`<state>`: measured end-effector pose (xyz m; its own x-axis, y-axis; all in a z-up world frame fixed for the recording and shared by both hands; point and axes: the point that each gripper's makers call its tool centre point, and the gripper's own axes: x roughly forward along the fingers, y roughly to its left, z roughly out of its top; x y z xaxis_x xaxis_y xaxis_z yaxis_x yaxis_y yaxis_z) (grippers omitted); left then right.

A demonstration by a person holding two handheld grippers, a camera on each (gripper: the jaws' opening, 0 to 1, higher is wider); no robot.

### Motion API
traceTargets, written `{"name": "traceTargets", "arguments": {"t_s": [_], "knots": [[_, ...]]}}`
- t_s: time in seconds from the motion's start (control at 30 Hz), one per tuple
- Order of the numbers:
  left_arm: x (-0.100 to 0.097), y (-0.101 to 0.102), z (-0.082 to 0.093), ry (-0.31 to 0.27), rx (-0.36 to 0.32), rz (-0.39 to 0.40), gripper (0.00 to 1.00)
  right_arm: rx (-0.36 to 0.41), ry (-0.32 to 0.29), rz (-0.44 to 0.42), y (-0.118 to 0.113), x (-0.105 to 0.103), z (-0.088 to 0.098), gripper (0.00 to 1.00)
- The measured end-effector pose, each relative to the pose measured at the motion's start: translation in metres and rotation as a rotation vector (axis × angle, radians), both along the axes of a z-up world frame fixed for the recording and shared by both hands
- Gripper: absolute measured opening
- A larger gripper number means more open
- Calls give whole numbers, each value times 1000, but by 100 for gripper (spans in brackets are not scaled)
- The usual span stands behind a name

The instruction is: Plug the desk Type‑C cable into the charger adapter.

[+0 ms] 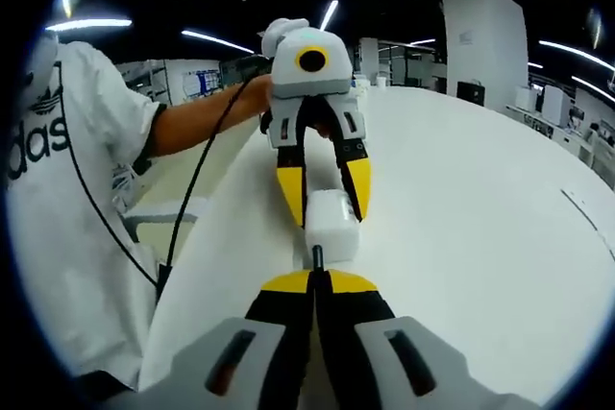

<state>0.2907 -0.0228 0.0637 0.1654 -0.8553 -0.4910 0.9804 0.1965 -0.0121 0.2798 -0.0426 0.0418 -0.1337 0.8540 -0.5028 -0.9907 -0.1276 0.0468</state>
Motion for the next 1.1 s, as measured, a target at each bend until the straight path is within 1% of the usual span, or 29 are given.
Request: {"name": "traceTargets", "arguments": {"t_s": [0.2,0.23,0.47,0.53,0.6,0.7,0.8,0.93,1.03,1.1], "knots": [[0,0,1,-20,-18,16,24,15,-35,10,-3,-2,4,3],[0,0,1,-21,-19,18,24,18,-43,12,-4,1,5,3],[0,1,2,-30,-38,42,24,24,-52,6,-9,0,7,4],[0,2,4,-40,-46,51,25,24,-58,2,-12,0,7,4],[-1,4,6,-41,-55,67,24,38,-61,-5,-15,1,11,5],[-3,5,9,-51,-62,78,24,63,-55,-25,-20,3,17,6],[-4,5,10,-60,-64,88,25,79,-68,-47,-25,6,23,6],[-6,6,12,-72,-79,104,25,115,-62,-82,-32,9,31,6],[-6,7,12,-99,-84,118,33,135,-72,-111,-37,11,35,7],[-5,8,14,-114,-97,144,34,161,-81,-139,-42,14,41,8]]}}
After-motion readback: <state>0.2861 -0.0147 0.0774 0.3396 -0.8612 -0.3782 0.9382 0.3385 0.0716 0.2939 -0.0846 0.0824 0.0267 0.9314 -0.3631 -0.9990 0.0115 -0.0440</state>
